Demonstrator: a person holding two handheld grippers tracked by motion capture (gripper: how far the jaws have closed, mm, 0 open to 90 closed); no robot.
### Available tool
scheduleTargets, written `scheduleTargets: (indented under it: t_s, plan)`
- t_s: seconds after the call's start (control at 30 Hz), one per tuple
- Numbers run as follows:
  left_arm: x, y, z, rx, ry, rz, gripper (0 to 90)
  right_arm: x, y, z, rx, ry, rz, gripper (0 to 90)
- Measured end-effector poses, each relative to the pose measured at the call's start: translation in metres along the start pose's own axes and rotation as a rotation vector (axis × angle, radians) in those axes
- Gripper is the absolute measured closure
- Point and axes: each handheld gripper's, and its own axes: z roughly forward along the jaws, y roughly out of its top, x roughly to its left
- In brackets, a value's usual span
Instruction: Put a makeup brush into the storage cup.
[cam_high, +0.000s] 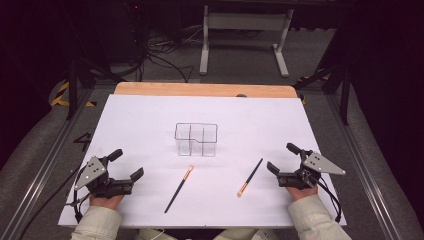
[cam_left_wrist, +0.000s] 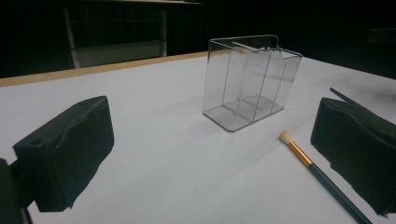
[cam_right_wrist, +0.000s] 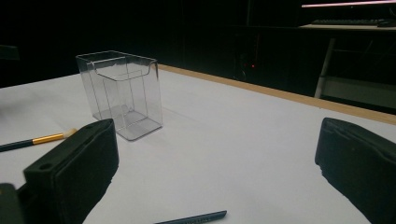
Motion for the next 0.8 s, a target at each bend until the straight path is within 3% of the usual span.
scheduleTargets:
  t_s: [0.37, 0.8]
  plan:
    - [-0.001, 0.008, -0.003, -0.029, -0.010, -0.022, 0.2, -0.001, 0.000, 0.000, 0.002, 0.002, 0.007, 0.0]
    - [-0.010, 0.032, -0.002, -0.048, -0.039, 0.004, 0.2, -0.002, -0.001, 0.000, 0.013, -0.004, 0.018, 0.0]
